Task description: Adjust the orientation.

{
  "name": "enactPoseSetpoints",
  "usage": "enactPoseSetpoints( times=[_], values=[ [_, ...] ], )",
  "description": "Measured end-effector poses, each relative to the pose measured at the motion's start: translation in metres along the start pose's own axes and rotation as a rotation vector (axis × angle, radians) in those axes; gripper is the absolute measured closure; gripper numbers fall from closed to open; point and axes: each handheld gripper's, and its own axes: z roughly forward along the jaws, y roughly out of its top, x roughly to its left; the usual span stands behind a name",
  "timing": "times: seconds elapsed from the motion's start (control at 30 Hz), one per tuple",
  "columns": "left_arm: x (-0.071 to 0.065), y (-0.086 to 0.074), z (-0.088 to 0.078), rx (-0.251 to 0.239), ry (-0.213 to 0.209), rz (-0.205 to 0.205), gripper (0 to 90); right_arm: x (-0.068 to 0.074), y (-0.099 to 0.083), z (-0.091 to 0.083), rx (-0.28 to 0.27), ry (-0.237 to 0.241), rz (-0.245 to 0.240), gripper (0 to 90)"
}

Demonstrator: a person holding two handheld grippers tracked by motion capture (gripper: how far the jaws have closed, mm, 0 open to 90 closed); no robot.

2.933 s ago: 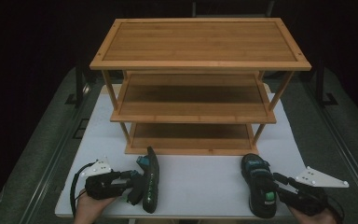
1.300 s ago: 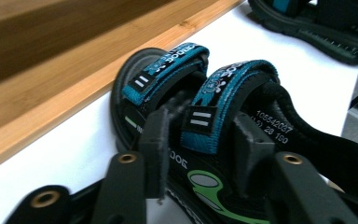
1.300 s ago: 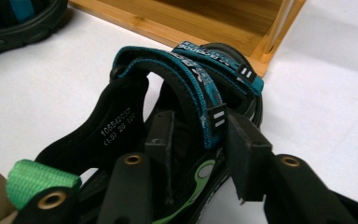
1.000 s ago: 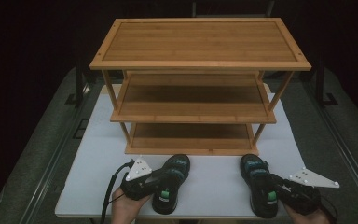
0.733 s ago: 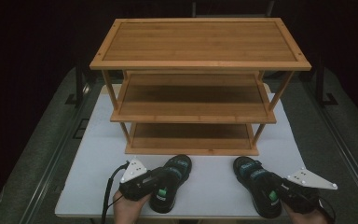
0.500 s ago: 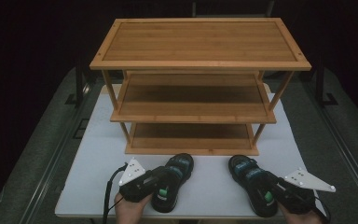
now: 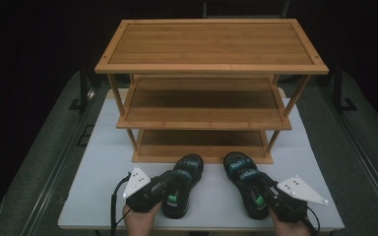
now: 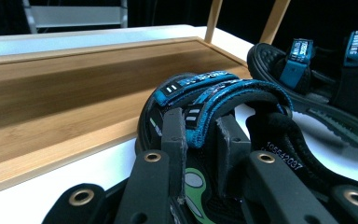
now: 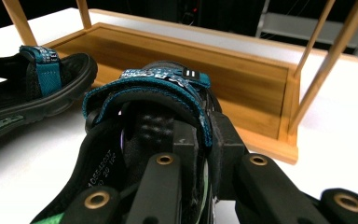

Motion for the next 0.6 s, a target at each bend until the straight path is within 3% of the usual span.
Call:
enactPoseSetpoints(
  times=[0.1, 0.4, 0.6],
  values=[
    [0.0, 0.0, -0.001, -0.007, 0.01, 0.0, 76.2, 0.008, 0.001, 0.003, -0.019, -0.008, 0.007, 82.3],
    [0.0, 0.004, -0.001, -0.032, 0.036, 0.011, 76.2, 0.026, -0.008, 0.015, -0.095, -0.056, 0.096, 82.1],
    [-0.003, 0.005, 0.005, -0.036, 0.044, 0.019, 76.2, 0.036, -0.01, 0.024, -0.109, -0.078, 0.105, 82.1]
  ],
)
